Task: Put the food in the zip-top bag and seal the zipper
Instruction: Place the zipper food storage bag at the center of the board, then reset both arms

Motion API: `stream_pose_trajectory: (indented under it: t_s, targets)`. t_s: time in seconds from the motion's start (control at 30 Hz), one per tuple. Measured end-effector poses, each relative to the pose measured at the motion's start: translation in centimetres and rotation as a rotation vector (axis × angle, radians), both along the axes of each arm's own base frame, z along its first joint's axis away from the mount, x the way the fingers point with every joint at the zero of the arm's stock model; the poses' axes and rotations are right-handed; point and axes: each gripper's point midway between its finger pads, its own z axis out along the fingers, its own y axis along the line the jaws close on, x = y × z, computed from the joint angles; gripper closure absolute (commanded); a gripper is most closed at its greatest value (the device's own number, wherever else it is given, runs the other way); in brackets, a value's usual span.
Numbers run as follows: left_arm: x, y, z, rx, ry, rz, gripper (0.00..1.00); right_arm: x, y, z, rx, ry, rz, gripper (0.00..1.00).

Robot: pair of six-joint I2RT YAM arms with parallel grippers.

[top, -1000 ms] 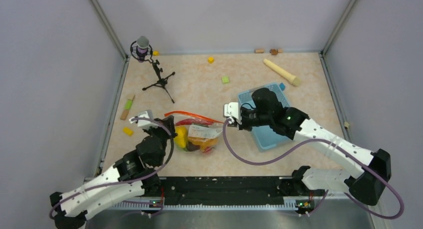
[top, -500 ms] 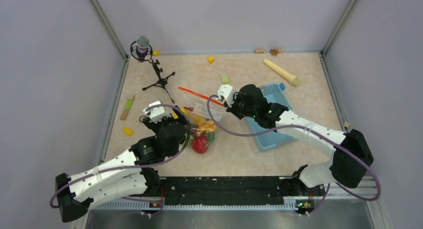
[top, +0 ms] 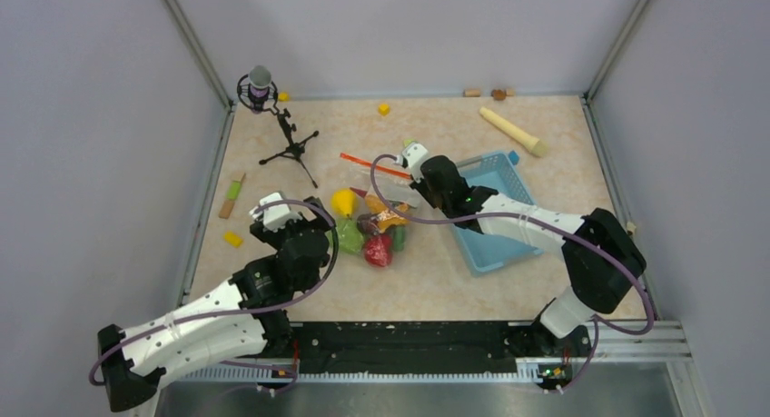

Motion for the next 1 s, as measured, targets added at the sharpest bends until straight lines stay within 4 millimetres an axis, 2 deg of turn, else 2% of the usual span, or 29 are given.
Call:
stream_pose_trajectory:
  t_s: [0.07, 0.2, 0.27, 0.33, 0.43, 0.5, 0.6, 0.73, 0.83, 1.0]
  targets:
    - [0.1, 0.0, -0.3, 0.003, -0.001, 0.000, 0.03, 0.2, -0.4, -0.2, 0.001, 0.001, -0.041, 1.00]
    - [0.5, -0.3, -0.6, 0.014, 0.005, -0.008, 0.03, 0.3, -0.7, -0.2, 0.021, 0.001, -0.083, 0.63]
    - [0.9, -0.5, -0.9, 0.019, 0.016, -0.010, 0.03, 0.3, -0.7, -0.2, 0.034, 0.002, -0.092, 0.49]
    - [1.3, -0.4, -1.5, 0.029, 0.037, -0.006, 0.03, 0.2, -0.6, 0.2, 0.056, 0.000, -0.099, 0.26]
    - [1.7, -0.3, -2.5, 0.044, 0.075, -0.002, 0.03, -0.3, -0.9, 1.7, 0.114, -0.020, -0.110, 0.06]
    - [1.8, -0.3, -2.8, 0.039, 0.086, -0.006, 0.03, -1.0, -1.4, 3.1, 0.168, -0.044, -0.120, 0.01]
    - [1.7, -0.5, -2.8, 0.018, 0.089, -0.028, 0.03, -2.2, -2.5, 5.8, 0.279, -0.093, -0.150, 0.01]
    - [1.6, -1.0, -2.6, -0.007, 0.088, -0.063, 0.03, -3.8, -5.2, 8.7, 0.426, -0.157, -0.254, 0.01]
    - [1.6, -1.3, -2.5, -0.015, 0.093, -0.079, 0.03, -5.1, -8.7, 10.0, 0.514, -0.213, -0.395, 0.01]
    - [1.9, -2.0, -2.3, -0.015, 0.109, -0.095, 0.03, -6.9, -13.0, 10.5, 0.585, -0.257, -0.571, 0.01]
